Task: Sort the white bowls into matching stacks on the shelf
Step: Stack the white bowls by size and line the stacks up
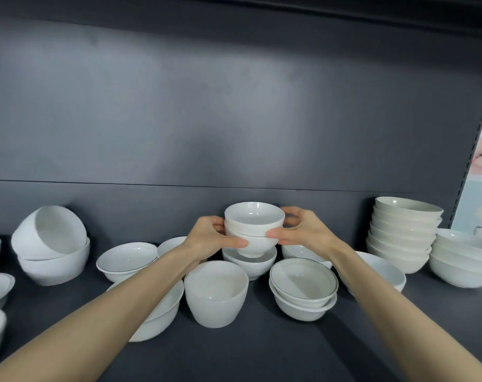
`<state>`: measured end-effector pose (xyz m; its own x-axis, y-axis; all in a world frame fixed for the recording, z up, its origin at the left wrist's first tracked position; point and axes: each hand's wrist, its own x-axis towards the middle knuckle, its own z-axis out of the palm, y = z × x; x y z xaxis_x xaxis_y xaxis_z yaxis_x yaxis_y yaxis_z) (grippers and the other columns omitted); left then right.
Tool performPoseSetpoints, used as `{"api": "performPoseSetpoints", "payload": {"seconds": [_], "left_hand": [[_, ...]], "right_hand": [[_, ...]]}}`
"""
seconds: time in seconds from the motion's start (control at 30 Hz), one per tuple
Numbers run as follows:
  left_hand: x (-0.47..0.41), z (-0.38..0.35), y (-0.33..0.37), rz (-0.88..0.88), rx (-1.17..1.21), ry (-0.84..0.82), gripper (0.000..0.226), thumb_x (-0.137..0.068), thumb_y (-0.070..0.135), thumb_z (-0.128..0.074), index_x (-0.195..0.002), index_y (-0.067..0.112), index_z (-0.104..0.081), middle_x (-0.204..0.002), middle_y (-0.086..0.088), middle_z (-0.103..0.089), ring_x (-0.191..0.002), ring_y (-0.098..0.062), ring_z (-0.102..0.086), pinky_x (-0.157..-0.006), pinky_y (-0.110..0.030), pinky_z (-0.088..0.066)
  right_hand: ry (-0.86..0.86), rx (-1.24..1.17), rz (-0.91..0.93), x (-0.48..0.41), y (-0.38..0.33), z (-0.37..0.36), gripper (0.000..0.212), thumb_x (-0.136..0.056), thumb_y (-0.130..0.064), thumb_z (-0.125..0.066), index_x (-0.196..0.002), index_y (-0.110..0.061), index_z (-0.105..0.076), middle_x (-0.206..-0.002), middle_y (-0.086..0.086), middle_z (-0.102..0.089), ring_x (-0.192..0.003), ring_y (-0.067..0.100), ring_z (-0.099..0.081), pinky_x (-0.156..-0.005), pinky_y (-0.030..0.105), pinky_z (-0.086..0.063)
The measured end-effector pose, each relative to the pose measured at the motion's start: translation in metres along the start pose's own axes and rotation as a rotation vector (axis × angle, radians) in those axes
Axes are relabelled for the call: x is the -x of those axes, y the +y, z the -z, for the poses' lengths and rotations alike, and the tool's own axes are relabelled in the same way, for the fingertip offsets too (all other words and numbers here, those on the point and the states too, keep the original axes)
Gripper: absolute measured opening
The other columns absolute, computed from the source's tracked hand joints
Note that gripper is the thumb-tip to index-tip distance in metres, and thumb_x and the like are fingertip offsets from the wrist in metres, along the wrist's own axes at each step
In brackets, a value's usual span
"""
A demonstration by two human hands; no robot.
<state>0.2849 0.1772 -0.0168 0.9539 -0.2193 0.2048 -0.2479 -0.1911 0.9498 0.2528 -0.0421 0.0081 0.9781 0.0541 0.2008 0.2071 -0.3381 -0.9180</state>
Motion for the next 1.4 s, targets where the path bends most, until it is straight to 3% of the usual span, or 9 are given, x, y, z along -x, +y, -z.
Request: {"api": "performPoseSetpoints", "payload": {"seconds": [0.07,0.2,0.3,0.43,0.8,0.97,1.1,1.23,1.4], "left_hand": [[-0.005,0.000,-0.004,0.013,-0.057,-0.024,0.037,-0.059,0.008,-0.089,-0.089,0.012,-0.066,-0.095,-0.010,-0.073,-0.089,-0.021,-0.068,-0.085,-0.032,-0.054],[-0.011,0.000,-0.009,0.044,-0.133,-0.035,0.058,-0.045,0.025,-0.094,-0.093,0.006,-0.067,-0.100,-0.015,-0.072,-0.095,-0.027,-0.069,-0.090,-0.041,-0.055],[-0.013,0.000,-0.012,0.046,-0.172,-0.036,0.082,-0.023,0.043,-0.086,-0.094,0.004,-0.067,-0.100,-0.015,-0.072,-0.098,-0.030,-0.068,-0.090,-0.047,-0.054],[-0.014,0.001,-0.016,0.050,-0.226,-0.053,0.092,-0.022,0.047,-0.084,-0.099,0.000,-0.065,-0.103,-0.016,-0.071,-0.097,-0.028,-0.068,-0.089,-0.048,-0.053],[-0.014,0.005,-0.023,0.056,-0.318,-0.100,0.058,-0.048,0.031,-0.092,-0.095,0.008,-0.067,-0.091,-0.004,-0.074,-0.077,-0.016,-0.065,-0.087,-0.041,-0.055],[-0.013,0.005,-0.020,0.038,-0.357,-0.084,0.091,-0.026,0.051,-0.083,-0.105,0.011,-0.063,-0.092,-0.002,-0.073,-0.087,-0.020,-0.069,-0.087,-0.042,-0.055],[-0.010,0.004,-0.021,0.004,-0.387,-0.070,0.076,-0.034,0.047,-0.086,-0.096,0.009,-0.066,-0.091,-0.006,-0.074,-0.092,-0.025,-0.069,-0.088,-0.041,-0.054],[-0.011,0.003,-0.023,-0.005,-0.403,-0.061,0.048,-0.059,0.029,-0.090,-0.095,0.006,-0.066,-0.093,-0.005,-0.074,-0.095,-0.024,-0.068,-0.087,-0.036,-0.053],[-0.008,0.005,-0.024,-0.029,-0.426,-0.065,0.076,-0.036,0.061,-0.080,-0.091,0.010,-0.066,-0.089,0.000,-0.075,-0.092,-0.022,-0.069,-0.089,-0.041,-0.053]], "right_hand": [[0.000,-0.005,-0.020,-0.003,0.007,0.000,0.070,-0.072,-0.008,-0.082,-0.133,-0.008,-0.047,-0.113,0.008,-0.069,-0.102,0.019,-0.068,-0.087,0.035,-0.057],[-0.009,0.017,-0.045,-0.003,0.014,-0.001,0.065,-0.073,-0.007,-0.081,-0.130,-0.010,-0.048,-0.109,0.003,-0.071,-0.098,0.011,-0.068,-0.071,0.011,-0.052],[-0.015,0.052,-0.073,-0.006,0.018,-0.001,0.066,-0.072,-0.011,-0.082,-0.128,-0.013,-0.048,-0.106,-0.001,-0.072,-0.098,0.010,-0.068,-0.076,0.015,-0.050],[-0.031,0.094,-0.100,-0.009,0.019,-0.001,0.063,-0.071,-0.015,-0.083,-0.124,-0.017,-0.049,-0.103,-0.005,-0.072,-0.098,0.010,-0.068,-0.078,0.018,-0.047],[-0.082,0.134,-0.091,-0.011,0.024,-0.003,0.060,-0.073,-0.014,-0.082,-0.122,-0.013,-0.048,-0.105,0.000,-0.072,-0.089,0.011,-0.068,-0.073,0.018,-0.051],[-0.075,0.235,0.001,-0.010,0.024,-0.004,0.075,-0.071,-0.016,-0.084,-0.133,-0.027,-0.044,-0.115,-0.002,-0.063,-0.089,-0.001,-0.062,-0.068,0.007,-0.047],[-0.041,0.267,0.018,-0.008,0.025,-0.003,0.046,-0.069,-0.019,-0.085,-0.112,-0.016,-0.068,-0.084,-0.012,-0.064,-0.066,-0.007,-0.058,-0.063,0.006,-0.041],[0.009,0.277,-0.008,-0.012,0.030,-0.002,0.039,-0.068,-0.023,-0.086,-0.104,-0.020,-0.072,-0.060,-0.027,-0.057,-0.060,-0.010,-0.055,-0.065,0.010,-0.040],[0.026,0.263,0.011,-0.015,0.031,-0.004,0.039,-0.065,-0.025,-0.086,-0.102,-0.021,-0.073,-0.092,-0.021,-0.067,-0.074,-0.012,-0.058,-0.071,0.009,-0.041]]}}
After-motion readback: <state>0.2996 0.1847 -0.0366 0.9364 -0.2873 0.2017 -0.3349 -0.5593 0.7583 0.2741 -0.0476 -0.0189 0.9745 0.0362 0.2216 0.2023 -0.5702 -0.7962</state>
